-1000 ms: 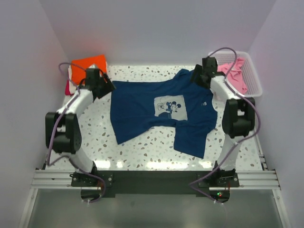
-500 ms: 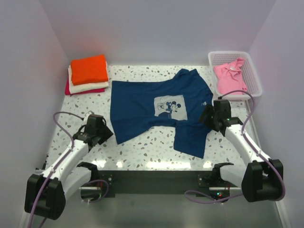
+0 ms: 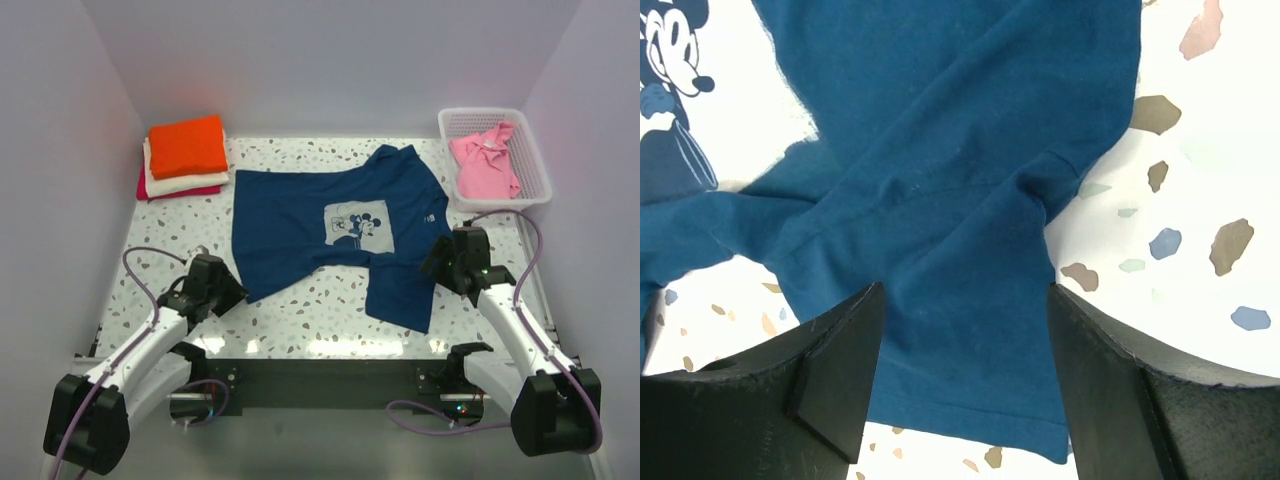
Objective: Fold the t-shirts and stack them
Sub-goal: Flatten the tshirt out
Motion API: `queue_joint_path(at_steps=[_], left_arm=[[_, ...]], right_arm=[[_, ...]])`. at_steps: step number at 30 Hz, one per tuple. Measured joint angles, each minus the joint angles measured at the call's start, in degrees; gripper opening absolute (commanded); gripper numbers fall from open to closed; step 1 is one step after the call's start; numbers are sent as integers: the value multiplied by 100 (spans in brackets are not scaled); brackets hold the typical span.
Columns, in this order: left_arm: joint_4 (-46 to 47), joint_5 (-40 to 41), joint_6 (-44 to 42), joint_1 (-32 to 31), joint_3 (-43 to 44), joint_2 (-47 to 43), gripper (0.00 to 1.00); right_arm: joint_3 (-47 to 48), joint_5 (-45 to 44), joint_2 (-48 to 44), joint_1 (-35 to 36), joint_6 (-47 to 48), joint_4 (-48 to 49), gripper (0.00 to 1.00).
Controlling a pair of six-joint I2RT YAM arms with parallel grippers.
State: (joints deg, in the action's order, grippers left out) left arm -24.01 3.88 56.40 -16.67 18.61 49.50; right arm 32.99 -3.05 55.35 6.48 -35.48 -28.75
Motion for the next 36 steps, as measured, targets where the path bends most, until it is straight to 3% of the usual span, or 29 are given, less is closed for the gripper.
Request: queue_joint_path(at_steps=[8,17,21,22,25,28,36], left_arm=[[-46,-133,-2,-210,-20,-101,47],[122,-87,-2,-525,140,372,46],[245,-63,-2,-706,208,612,32],[247,-61,-9,-739,238,678,23],[116,2,-90,-780,337,833,7],[-184,208,-219,-785,538,837,0],[-761,748,-509,-717,1217,664,0]], right_arm=[[-57,-2,13,0,-11,-48,67],[-55,-42,7,0,-11,-245,66],[-9,-44,-17,0,-9,-450,66],[15,-44,-28,0,-7,-505,66],[144,-44,-35,-2,-7,-691,65],[243,-42,-63,-2,-7,-844,65],[302,133,-116,0,-103,-1268,62]])
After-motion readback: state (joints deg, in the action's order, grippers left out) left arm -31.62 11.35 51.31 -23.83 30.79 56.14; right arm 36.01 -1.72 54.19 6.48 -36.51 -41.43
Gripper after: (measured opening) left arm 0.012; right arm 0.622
